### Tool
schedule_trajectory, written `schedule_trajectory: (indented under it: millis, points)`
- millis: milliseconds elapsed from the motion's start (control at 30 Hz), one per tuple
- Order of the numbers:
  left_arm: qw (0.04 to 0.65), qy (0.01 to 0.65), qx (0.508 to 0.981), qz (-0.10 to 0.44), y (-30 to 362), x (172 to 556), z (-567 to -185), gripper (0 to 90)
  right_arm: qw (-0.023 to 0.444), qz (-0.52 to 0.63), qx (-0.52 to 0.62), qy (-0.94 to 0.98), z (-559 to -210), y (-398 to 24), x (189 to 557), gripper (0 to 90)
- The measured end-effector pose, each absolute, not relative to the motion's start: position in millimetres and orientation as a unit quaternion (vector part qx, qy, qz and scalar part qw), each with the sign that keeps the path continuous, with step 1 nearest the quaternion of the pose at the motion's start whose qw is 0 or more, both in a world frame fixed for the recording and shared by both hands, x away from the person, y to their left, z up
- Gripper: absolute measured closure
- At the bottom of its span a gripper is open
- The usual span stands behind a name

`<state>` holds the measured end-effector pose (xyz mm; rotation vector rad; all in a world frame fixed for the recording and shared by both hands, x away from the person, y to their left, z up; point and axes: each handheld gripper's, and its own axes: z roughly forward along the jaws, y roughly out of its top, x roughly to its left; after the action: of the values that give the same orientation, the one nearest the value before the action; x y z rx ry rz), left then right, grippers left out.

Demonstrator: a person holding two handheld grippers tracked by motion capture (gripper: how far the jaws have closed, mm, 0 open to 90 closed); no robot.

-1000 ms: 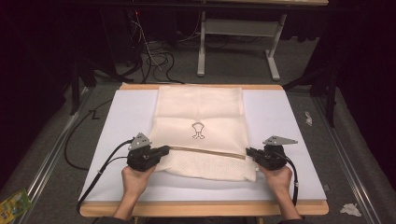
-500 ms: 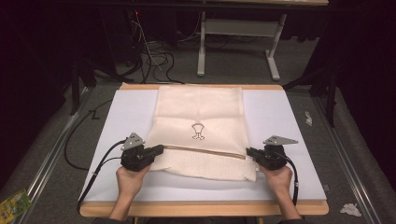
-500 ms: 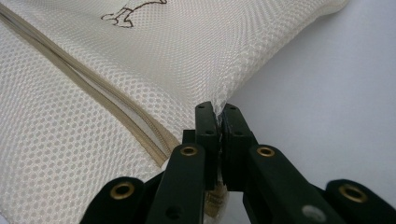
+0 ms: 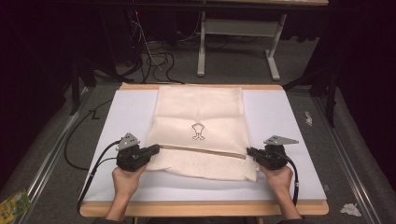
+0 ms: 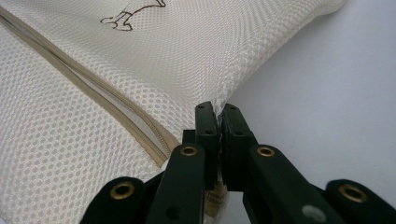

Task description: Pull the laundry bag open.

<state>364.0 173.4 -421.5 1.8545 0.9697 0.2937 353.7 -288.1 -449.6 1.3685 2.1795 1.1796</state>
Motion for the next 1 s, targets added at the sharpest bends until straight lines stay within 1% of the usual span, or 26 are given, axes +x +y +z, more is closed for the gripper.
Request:
schedule_trajectory:
  millis: [1000]
  points:
    - [0.492,0.404,0.761,0.123,180.0,364.6,-420.4,87.0,0.156,0.417,0.478,0.757,-446.7,-290.4,354.1,88.5]
